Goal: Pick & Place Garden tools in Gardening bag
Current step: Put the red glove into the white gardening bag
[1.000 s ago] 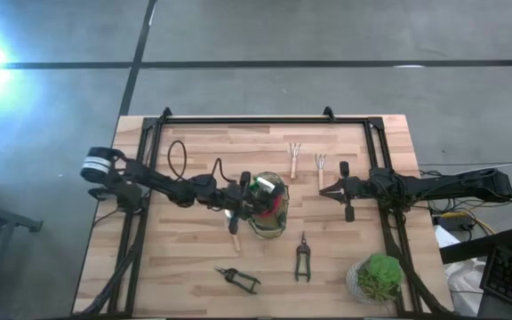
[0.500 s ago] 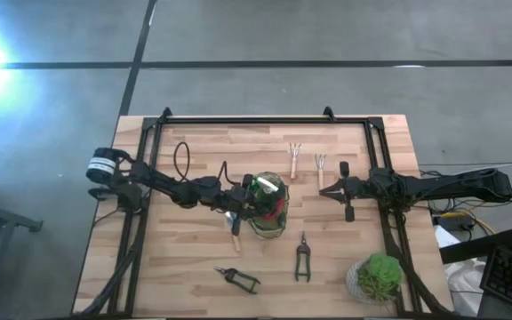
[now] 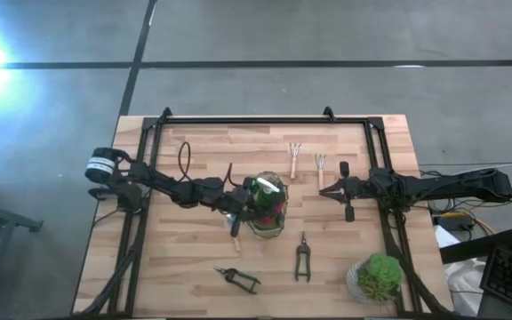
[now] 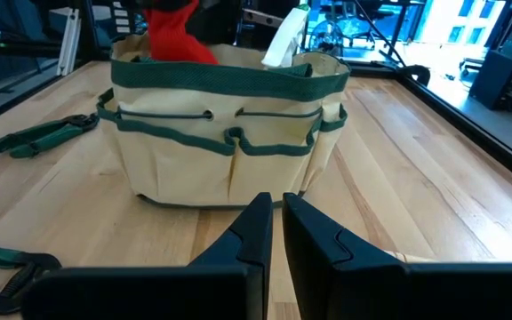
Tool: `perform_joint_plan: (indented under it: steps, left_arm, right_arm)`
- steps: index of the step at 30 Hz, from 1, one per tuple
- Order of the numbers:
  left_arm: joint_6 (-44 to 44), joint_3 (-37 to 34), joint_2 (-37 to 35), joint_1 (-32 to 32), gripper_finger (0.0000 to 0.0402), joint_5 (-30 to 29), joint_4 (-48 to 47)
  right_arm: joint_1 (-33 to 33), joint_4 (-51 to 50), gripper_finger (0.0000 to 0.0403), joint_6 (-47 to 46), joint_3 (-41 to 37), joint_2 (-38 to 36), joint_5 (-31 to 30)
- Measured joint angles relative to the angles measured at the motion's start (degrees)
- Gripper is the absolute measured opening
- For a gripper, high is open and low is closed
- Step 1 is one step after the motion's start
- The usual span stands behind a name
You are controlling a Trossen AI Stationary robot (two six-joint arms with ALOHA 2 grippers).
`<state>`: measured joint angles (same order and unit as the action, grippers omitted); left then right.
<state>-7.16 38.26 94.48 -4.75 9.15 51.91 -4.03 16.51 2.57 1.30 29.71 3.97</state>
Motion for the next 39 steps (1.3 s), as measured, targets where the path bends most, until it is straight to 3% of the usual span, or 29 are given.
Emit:
perform_joint_plan:
  steps: [23, 31, 39]
  left_arm:
    - [-2.0, 0.1, 0.0, 0.0, 0.0088, 0.0, -3.5]
    - [-2.3, 1.4, -0.7, 0.0, 0.0131, 0.0, -8.8]
    - [-3.5, 3.4, -4.1, 0.0, 0.0204, -0.9, -17.3]
  right_arm:
    - [0.0, 0.0, 0.0027, 0.0, 0.0, 0.0, 0.0]
    - [0.0, 0.0, 0.0027, 0.0, 0.0, 0.0, 0.0]
    - [0.0, 0.0, 0.0027, 0.0, 0.0, 0.0, 0.0]
